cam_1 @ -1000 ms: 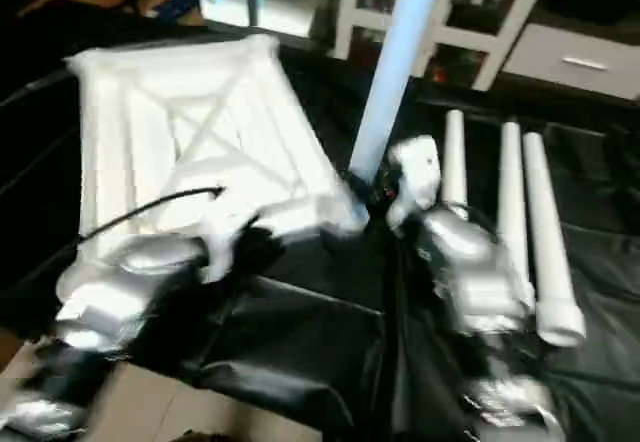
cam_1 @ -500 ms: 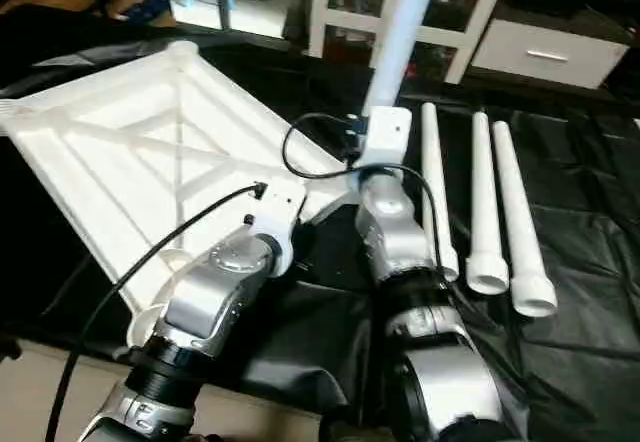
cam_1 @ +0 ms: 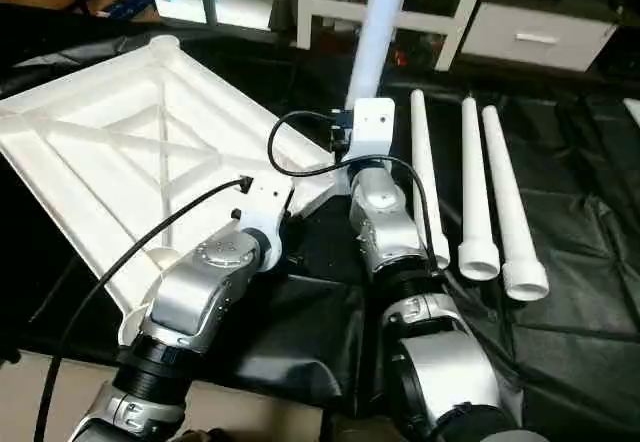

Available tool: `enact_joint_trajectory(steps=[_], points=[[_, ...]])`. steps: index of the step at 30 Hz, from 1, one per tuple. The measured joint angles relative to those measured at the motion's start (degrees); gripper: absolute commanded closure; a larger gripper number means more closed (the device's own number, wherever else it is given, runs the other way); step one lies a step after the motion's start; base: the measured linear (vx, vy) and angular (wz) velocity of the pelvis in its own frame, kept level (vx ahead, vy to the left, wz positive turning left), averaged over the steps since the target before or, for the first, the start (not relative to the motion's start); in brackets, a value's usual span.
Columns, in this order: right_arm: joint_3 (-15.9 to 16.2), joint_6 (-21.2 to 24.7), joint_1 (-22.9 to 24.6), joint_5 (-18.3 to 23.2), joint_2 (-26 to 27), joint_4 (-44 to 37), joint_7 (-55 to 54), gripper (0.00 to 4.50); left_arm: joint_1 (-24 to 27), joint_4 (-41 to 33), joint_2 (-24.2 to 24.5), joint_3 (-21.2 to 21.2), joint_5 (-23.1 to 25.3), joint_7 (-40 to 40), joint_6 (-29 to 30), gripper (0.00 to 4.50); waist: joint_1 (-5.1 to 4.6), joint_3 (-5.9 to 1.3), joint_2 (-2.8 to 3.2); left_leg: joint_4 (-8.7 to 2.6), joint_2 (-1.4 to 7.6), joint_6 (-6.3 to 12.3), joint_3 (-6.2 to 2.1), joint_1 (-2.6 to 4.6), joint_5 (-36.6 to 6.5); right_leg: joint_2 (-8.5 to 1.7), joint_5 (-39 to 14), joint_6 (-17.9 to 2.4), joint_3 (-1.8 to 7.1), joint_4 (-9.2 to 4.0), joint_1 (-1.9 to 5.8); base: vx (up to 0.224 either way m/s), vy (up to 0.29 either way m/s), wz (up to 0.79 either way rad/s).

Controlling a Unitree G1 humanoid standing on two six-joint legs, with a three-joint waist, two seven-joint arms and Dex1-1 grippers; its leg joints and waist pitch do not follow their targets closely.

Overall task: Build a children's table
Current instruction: Insert table leg to table base

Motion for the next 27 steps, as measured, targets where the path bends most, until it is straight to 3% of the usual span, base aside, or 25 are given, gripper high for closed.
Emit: enact_joint_trajectory(steps=[4,6,9,17,21,27], points=[[0.6,0.7,2.0,-1.3,-1.3,1.2,1.2,1.90,0.0,-1.6,0.2,-0.7,-0.5,-0.5,0.1,3.97,0.59,0.41,0.18,-0.06,0.01,0.01,0.10,-0.76,0.0,0.00,0.4,-0.6,0.08,0.11,-0.65,0.000,0.000,0.00],[0.8,0.3,2.2,-1.8,-1.7,0.4,1.3,1.70,0.0,-2.3,0.2,-0.9,-0.5,-0.7,0.2,3.97,1.10,0.56,0.32,0.08,-0.01,0.08,0.94,-0.86,0.1,-0.35,1.9,-1.7,0.40,0.64,-0.99,0.000,0.000,0.00],[0.7,0.9,2.3,-2.2,-2.0,-0.9,1.3,1.69,0.1,-3.3,0.4,-1.2,-0.5,-1.1,0.3,3.97,1.72,0.62,0.22,0.10,0.06,0.07,1.62,-0.96,0.1,-0.75,2.5,-1.3,0.37,1.26,-1.66,0.000,0.000,0.00],[0.7,2.8,3.9,-2.3,-2.7,-6.5,2.2,1.69,-0.2,-4.4,1.0,-1.5,-0.6,-1.4,0.3,3.97,2.33,0.59,0.30,0.24,0.52,0.84,1.90,-1.18,0.5,-0.65,2.3,-0.9,0.25,2.32,-2.19,0.057,-0.020,0.01],[0.6,4.1,5.2,-2.2,-3.4,-11.4,2.8,1.31,-0.6,-4.4,1.6,-1.4,-0.6,-1.5,0.1,3.97,2.48,0.59,0.31,0.47,0.52,0.88,1.97,-1.62,0.5,-0.68,2.2,-1.0,0.29,2.70,-2.69,0.000,0.000,0.00],[0.5,5.6,6.6,-2.2,-3.3,-15.2,2.7,0.87,-0.9,-4.3,2.4,-1.2,-0.9,-2.0,-0.1,3.97,2.39,0.61,0.33,0.78,0.61,0.88,1.93,-1.67,0.5,-0.65,2.2,-1.0,0.28,2.87,-2.71,0.000,0.000,0.00]])
